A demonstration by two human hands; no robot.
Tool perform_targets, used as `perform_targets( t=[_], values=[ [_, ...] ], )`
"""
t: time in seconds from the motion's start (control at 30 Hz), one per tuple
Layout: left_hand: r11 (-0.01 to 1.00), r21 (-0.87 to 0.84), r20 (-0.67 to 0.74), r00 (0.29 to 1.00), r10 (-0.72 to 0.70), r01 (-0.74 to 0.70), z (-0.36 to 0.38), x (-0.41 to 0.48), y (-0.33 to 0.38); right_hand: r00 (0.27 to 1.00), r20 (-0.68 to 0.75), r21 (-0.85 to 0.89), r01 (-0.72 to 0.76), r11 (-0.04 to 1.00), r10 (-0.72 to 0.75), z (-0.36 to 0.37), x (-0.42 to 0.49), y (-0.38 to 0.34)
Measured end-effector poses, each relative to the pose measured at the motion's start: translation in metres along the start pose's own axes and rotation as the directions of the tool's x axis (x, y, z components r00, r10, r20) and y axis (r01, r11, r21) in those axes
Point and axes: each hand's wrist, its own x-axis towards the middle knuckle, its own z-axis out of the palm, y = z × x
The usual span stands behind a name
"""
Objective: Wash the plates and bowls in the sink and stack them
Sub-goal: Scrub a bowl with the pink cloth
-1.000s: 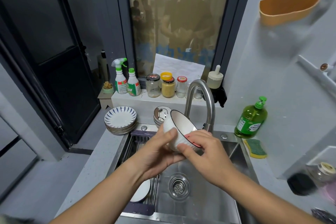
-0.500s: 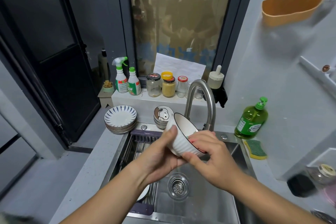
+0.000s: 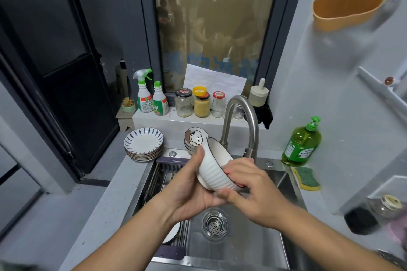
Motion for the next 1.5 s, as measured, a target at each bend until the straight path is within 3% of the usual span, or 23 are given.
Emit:
perform_targets(
  t=[0.13, 0.37, 0.53, 0.8, 1.03, 1.2, 1.37, 1.5],
  values=[
    [0.996, -0.031, -0.018, 0.996, 0.082, -0.083, 0.001, -0.003, 0.005, 0.998, 0.069, -0.025, 0.008, 1.0, -0.006, -0.005, 0.006, -0.006],
    [0.995, -0.061, -0.206, 0.974, -0.092, 0.081, -0.008, -0.003, 0.005, 0.988, 0.154, 0.011, -0.019, 1.0, 0.017, -0.018, 0.008, -0.004],
    [0.986, -0.041, -0.188, 0.968, -0.164, 0.159, -0.01, -0.005, 0.003, 0.982, 0.155, 0.07, -0.116, 0.991, 0.104, -0.018, 0.007, -0.008],
    [0.993, -0.118, -0.251, 0.968, -0.024, -0.005, -0.008, -0.003, 0.0, 0.949, 0.148, 0.246, -0.307, 0.919, 0.278, -0.017, 0.004, -0.02],
    [0.99, -0.121, -0.285, 0.958, 0.04, -0.077, 0.002, 0.003, -0.012, 0.882, 0.057, 0.633, -0.395, 0.666, 0.469, -0.015, 0.006, -0.025],
    [0.988, 0.156, -0.277, 0.96, 0.029, 0.016, 0.006, -0.004, -0.003, 0.844, 0.164, 0.691, -0.468, 0.551, 0.511, -0.019, 0.003, -0.023],
    [0.985, 0.103, -0.094, 0.985, 0.146, -0.136, -0.013, -0.006, 0.0, 0.77, 0.394, 0.854, -0.509, 0.11, 0.501, -0.035, 0.006, -0.019],
    [0.979, 0.099, 0.042, 0.984, 0.173, -0.177, -0.016, -0.009, 0.003, 0.75, 0.415, 0.894, -0.442, -0.076, 0.515, -0.042, 0.016, -0.02]
  ],
)
